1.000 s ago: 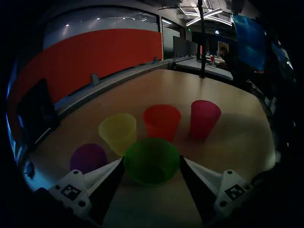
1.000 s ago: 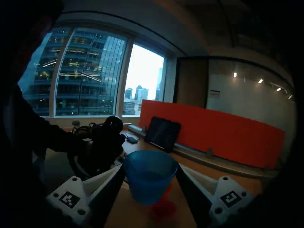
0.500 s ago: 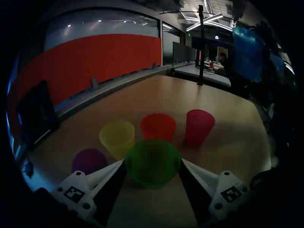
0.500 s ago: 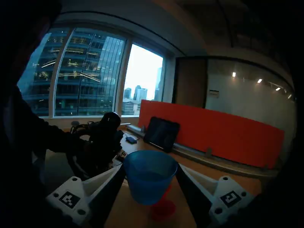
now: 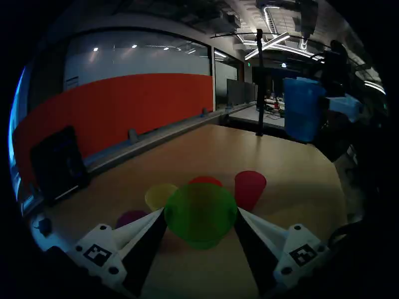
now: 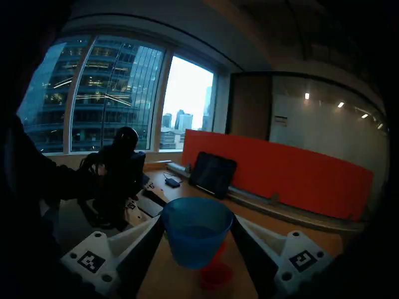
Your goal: Pour water
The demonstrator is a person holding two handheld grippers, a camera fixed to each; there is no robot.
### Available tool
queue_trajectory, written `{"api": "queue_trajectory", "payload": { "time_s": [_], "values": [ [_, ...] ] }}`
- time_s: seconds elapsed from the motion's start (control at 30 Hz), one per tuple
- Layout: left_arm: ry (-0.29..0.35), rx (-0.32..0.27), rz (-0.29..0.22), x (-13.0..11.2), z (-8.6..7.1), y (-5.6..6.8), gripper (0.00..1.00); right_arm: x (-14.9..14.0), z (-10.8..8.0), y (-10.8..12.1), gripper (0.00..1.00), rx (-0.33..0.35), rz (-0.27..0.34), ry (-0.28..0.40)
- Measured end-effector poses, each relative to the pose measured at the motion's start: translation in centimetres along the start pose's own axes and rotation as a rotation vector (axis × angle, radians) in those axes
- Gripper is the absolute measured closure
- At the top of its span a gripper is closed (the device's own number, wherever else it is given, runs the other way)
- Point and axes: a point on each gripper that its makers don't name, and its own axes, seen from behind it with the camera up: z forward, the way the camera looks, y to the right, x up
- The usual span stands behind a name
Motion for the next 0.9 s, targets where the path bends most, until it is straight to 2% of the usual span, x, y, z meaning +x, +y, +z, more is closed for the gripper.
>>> {"api": "queue_trajectory", "payload": {
  "time_s": [0.37, 0.6, 0.9],
  "values": [
    [0.113, 0.029, -0.021, 3.4, -4.2, -0.8, 0.12, 0.5, 0.6, -0.4, 0.07, 0.007, 0.008, -0.002],
    [0.169, 0.033, -0.019, 5.0, -6.3, -0.7, 0.12, 1.0, 1.0, -0.9, 0.07, 0.016, 0.004, 0.003],
    [0.204, 0.042, 0.006, 6.0, -8.5, -0.1, 0.12, 1.7, 1.4, -1.6, 0.07, 0.031, -0.004, 0.006]
  ]
}}
